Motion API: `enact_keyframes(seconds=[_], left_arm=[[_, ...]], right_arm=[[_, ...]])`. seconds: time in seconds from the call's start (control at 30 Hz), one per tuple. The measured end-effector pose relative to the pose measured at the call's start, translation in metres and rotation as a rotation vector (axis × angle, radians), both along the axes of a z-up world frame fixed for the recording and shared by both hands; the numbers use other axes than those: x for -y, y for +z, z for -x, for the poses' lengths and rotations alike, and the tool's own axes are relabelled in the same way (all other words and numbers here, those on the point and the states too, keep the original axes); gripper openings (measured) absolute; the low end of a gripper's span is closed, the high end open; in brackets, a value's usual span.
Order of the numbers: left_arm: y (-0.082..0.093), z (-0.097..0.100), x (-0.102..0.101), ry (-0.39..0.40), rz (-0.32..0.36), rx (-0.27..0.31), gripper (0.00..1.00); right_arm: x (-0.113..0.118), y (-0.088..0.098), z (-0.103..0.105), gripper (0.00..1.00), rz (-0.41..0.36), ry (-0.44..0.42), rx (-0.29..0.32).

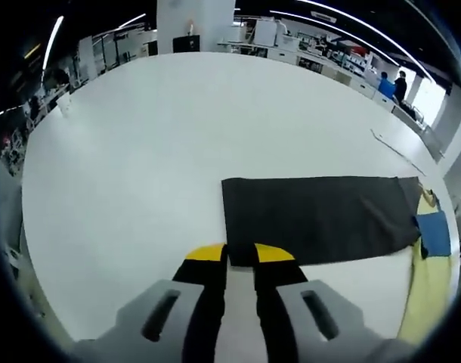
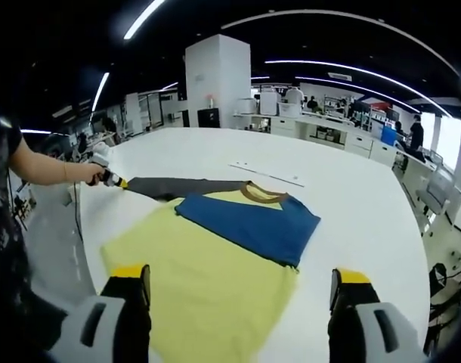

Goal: Fold the garment on the visible template until the final outline fits inside the template.

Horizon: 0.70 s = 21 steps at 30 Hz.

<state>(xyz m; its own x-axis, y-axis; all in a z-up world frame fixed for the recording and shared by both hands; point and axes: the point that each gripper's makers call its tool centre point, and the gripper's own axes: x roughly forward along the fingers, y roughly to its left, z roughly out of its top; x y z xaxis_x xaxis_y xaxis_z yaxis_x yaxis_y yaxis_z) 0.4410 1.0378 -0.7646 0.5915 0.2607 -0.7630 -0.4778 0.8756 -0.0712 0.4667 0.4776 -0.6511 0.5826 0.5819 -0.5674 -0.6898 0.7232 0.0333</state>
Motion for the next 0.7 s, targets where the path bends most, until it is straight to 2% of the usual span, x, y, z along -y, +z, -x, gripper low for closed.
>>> enact_keyframes(seconds=[0.17, 0.23, 0.37, 0.53, 0.7], left_arm=[[-0.002, -0.003, -0.003, 0.017, 0.011, 0.018, 0.05], [-0.001, -0.007, -0.001, -0.027, -0.008, 0.009, 0.03], [0.001, -0.008, -0.001, -0.032, -0.004, 0.011, 0.02], [0.012, -0.016, 0.001, -0.065, -0.023, 0.046, 0.01], [0.029, -0.027, 0.013, -0.157, -0.065, 0.072, 0.01]], right_arm=[[-0.003, -0.003, 0.001, 0.99, 0.012, 0.009, -0.002], [-0.003, -0.003, 0.001, 0.99, 0.016, 0.011, -0.001], [-0.004, -0.001, 0.002, 0.99, 0.011, 0.02, 0.004], [-0.004, 0.006, 0.002, 1.0, 0.002, 0.035, 0.029], [-0.003, 0.011, 0.001, 1.0, -0.019, 0.041, 0.041]])
